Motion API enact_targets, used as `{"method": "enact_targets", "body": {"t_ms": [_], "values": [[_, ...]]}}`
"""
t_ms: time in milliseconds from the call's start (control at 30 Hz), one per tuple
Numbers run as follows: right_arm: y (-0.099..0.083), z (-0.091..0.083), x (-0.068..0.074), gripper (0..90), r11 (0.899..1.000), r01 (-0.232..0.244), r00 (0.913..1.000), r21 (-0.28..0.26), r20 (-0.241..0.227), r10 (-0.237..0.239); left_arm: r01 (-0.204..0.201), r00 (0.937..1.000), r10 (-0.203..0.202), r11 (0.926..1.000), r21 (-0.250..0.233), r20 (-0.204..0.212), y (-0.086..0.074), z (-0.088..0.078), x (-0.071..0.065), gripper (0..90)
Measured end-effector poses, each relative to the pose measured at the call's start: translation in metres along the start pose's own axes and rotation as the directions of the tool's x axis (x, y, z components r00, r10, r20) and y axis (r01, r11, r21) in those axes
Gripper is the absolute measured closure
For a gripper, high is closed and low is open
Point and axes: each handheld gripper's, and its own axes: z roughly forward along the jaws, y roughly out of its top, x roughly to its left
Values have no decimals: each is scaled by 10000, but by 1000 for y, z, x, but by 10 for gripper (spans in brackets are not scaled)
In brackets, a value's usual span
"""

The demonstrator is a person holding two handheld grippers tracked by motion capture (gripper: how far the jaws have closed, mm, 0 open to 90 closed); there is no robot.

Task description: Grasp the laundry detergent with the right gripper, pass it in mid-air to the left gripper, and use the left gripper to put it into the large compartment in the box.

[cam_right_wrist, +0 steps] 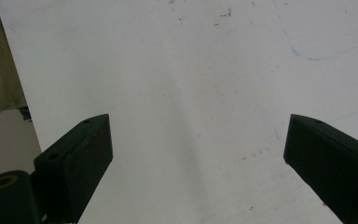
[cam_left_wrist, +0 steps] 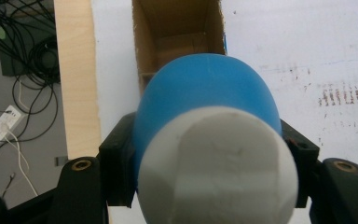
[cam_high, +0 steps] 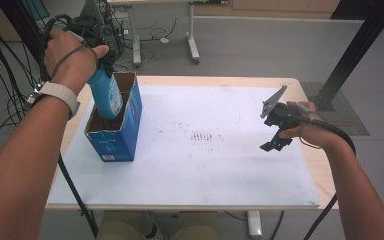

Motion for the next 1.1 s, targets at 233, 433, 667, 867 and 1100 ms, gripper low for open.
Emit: {"method": "enact_targets", "body": {"t_ms": [233,433,667,867,1100], "values": [[0,2,0,80,10000,5,10000,32,-31,-5,57,10000,-58,10000,66,14,-2,9,1,372],[-1,3,0,80,10000,-7,10000,1,-36,7,38,10000,-38,10000,82,-48,-4,21,2,372],[-2,5,0,79,10000,-21,10000,17,-70,21,98,9999,-98,9997,241,-23,-8,41,2,373],[-4,6,0,80,9999,-117,9999,-5,-95,117,112,9999,-111,9996,265,-64,-11,54,4,373],[-5,9,0,79,10000,-99,9999,5,-116,99,31,9999,-29,9997,254,-103,-13,67,2,372]]}}
